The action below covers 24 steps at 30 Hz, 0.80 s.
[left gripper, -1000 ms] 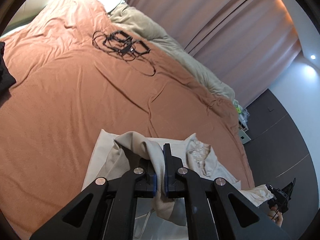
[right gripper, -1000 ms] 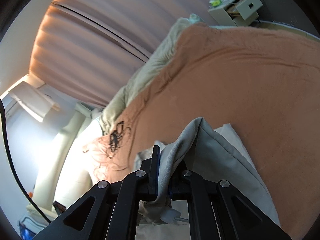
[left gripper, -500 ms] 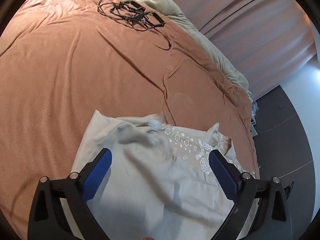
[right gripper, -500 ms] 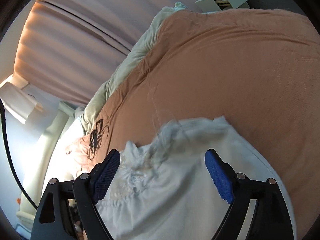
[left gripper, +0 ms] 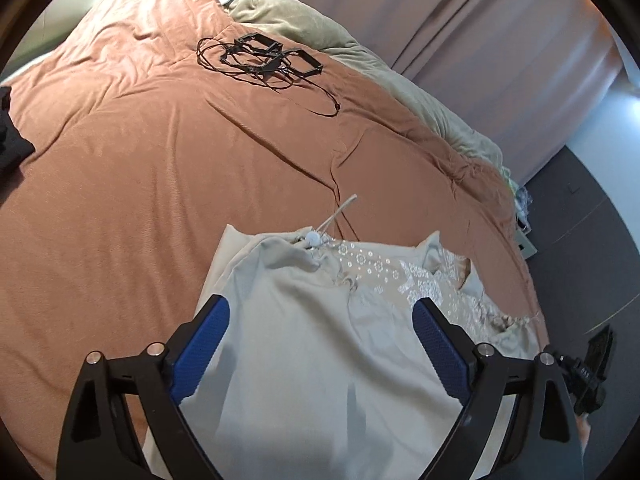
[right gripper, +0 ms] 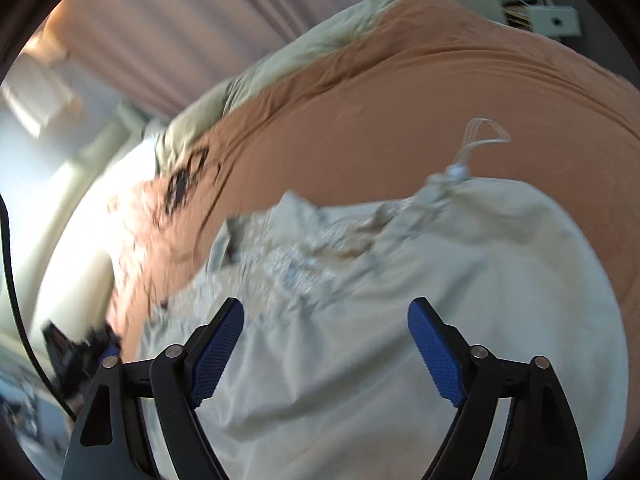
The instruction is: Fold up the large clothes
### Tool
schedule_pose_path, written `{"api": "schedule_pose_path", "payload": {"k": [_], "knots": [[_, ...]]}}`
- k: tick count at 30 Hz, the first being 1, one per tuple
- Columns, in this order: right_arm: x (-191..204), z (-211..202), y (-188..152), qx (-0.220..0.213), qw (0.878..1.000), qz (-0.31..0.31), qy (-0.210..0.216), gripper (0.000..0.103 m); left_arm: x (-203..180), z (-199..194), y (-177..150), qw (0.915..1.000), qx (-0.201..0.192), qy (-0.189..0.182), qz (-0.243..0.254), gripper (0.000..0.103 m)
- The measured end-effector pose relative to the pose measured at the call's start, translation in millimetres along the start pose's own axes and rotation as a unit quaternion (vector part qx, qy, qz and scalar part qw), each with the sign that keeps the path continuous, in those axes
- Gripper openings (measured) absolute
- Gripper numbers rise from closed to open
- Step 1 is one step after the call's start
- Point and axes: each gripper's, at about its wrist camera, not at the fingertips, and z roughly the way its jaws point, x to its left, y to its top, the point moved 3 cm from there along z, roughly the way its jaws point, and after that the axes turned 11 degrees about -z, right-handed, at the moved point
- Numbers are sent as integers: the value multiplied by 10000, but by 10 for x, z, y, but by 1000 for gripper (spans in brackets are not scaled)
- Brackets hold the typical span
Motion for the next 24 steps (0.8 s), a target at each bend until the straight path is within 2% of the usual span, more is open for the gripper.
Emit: {"api": "schedule_pose_path", "payload": {"k": [6,10,14,20,21,22,23,24], "knots": [[481,161,-46,343,9986,-388,48,79,109,-183,-166,9997,-45,187,150,86],[765,351,-107,643,9960,-623,-6,79,322,-332,-267,9995,-85,300,52,85],[1005,639,-234,1104,9884,-1006,-286,79,555,-438,-388,9991,-76,381,-138,85],[1140,1043,-461,1647,9714,-1470,-874,79,896,-534,-625,9972,-60,603,-442,85],[1131,1116,-508,1710,9673,-1548,-1051,76,958,-540,-672,9967,-25,638,-494,85],[1124,1151,-533,1725,9653,-1581,-1161,66,987,-547,-696,9966,-12,650,-515,85],[1116,1170,-545,1688,9639,-1627,-1265,62,1037,-563,-737,9962,-9,673,-553,85],[1127,1162,-533,1597,9655,-1659,-1218,45,1062,-571,-761,9959,0,689,-583,85]]}}
